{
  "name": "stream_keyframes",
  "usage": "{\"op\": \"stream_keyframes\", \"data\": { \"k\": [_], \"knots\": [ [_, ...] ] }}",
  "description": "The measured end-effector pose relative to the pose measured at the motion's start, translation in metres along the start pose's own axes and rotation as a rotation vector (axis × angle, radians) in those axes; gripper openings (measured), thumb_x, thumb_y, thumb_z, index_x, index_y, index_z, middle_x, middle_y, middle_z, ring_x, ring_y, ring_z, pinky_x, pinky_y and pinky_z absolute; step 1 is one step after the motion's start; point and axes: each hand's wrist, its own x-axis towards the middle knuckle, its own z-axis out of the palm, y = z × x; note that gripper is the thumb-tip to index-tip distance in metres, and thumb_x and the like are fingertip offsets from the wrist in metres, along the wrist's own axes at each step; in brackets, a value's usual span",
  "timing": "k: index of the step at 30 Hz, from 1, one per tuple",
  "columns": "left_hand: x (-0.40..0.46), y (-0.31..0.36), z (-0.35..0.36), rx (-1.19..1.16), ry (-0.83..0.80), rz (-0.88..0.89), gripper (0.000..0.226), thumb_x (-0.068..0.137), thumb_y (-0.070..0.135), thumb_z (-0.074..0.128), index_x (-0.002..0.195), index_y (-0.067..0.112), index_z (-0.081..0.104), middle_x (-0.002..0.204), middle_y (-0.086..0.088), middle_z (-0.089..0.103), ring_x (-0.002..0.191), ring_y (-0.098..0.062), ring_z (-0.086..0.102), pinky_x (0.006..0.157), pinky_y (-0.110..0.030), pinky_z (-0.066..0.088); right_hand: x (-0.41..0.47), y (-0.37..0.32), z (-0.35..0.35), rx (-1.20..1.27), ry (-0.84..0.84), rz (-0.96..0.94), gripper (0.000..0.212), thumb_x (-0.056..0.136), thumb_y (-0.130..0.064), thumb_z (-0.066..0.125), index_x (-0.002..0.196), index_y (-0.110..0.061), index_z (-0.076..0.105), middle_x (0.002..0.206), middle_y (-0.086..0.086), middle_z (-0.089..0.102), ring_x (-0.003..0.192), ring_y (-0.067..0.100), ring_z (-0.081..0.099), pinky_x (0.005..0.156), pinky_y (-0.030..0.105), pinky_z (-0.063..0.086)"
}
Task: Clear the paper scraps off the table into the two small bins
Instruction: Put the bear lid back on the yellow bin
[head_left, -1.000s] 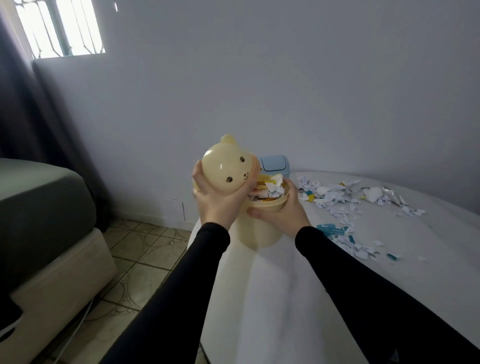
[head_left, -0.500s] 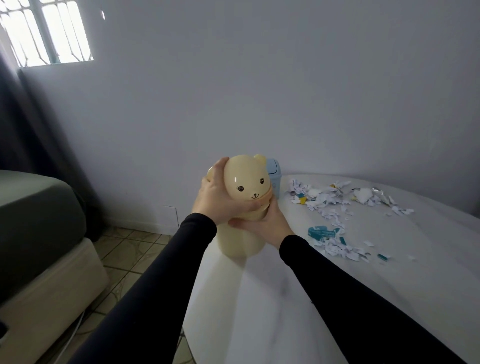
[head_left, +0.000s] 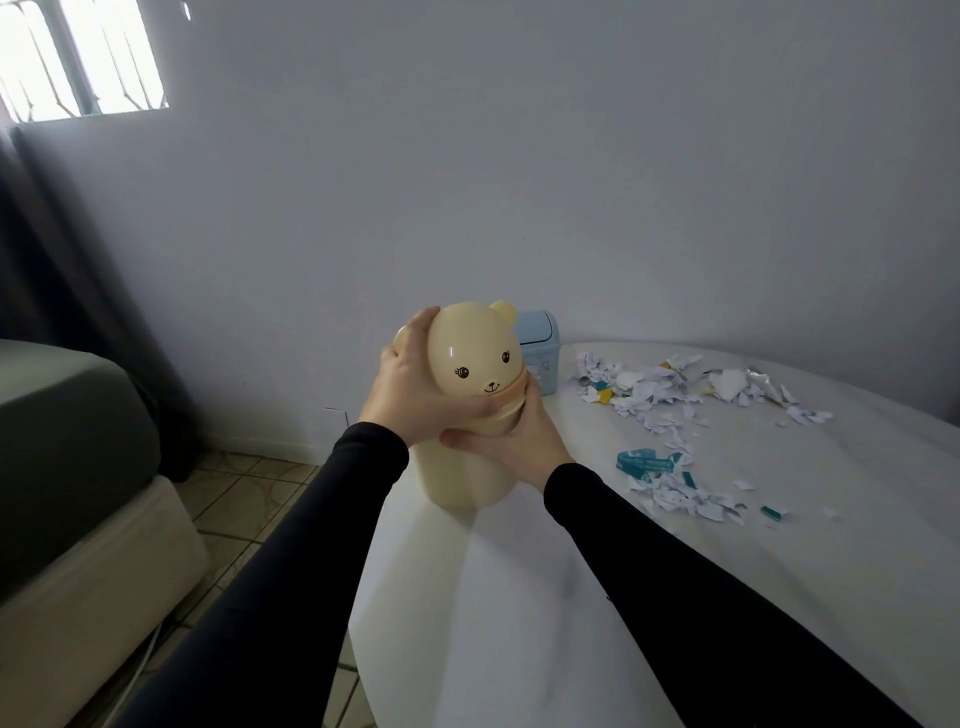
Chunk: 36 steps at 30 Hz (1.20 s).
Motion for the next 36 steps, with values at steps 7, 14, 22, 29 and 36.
{"op": "stream_keyframes", "data": {
  "k": [7, 14, 22, 29, 36],
  "knots": [
    [0.007, 0.0, -0.005, -0.001, 0.004, -0.028, 0.109, 0.043, 0.047, 0.086, 0.136, 0.041, 0.028, 0.129, 0.005, 0.04, 0.118, -0.014, 0.04, 0.092, -0.033, 0.045, 0.011, 0.002, 0.004, -0.014, 0.0, 0.003, 0.117, 0.04, -0.039, 0.095, 0.136, -0.036, 0.027, 0.121, -0.022, 0.053, 0.112, 0.004, 0.054, 0.094, 0.029, 0.048],
    [0.008, -0.001, -0.006, 0.017, -0.038, -0.007, 0.113, 0.043, 0.049, 0.083, 0.139, 0.04, 0.023, 0.13, 0.007, 0.034, 0.113, -0.009, 0.033, 0.087, -0.027, 0.036, 0.017, 0.004, 0.006, 0.0, -0.001, 0.002, 0.119, 0.041, -0.036, 0.096, 0.137, -0.037, 0.025, 0.12, -0.022, 0.053, 0.111, 0.003, 0.055, 0.093, 0.029, 0.048],
    [0.02, -0.008, -0.005, 0.05, -0.081, -0.017, 0.115, 0.051, 0.037, 0.089, 0.142, 0.038, 0.018, 0.141, 0.001, 0.027, 0.109, -0.009, 0.031, 0.089, -0.028, 0.036, 0.02, 0.005, 0.009, 0.005, 0.028, 0.023, 0.107, 0.042, -0.037, 0.095, 0.129, -0.037, 0.032, 0.12, -0.017, 0.054, 0.107, 0.003, 0.055, 0.086, 0.024, 0.046],
    [0.025, -0.01, -0.007, 0.08, -0.096, -0.021, 0.122, 0.042, 0.046, 0.088, 0.142, 0.04, 0.018, 0.142, 0.003, 0.026, 0.109, -0.008, 0.03, 0.09, -0.027, 0.033, 0.02, 0.006, 0.007, 0.013, 0.023, 0.014, 0.11, 0.043, -0.037, 0.095, 0.134, -0.032, 0.033, 0.121, -0.017, 0.054, 0.108, 0.003, 0.054, 0.082, 0.022, 0.045],
    [0.029, -0.013, -0.011, 0.047, -0.147, -0.01, 0.128, 0.033, 0.057, 0.077, 0.144, 0.042, 0.014, 0.142, 0.012, 0.027, 0.129, -0.012, 0.03, 0.095, -0.028, 0.036, 0.021, 0.005, 0.006, 0.01, 0.01, 0.014, 0.111, 0.042, -0.038, 0.094, 0.134, -0.034, 0.031, 0.126, -0.016, 0.052, 0.113, 0.005, 0.053, 0.093, 0.028, 0.046]
  ]
}}
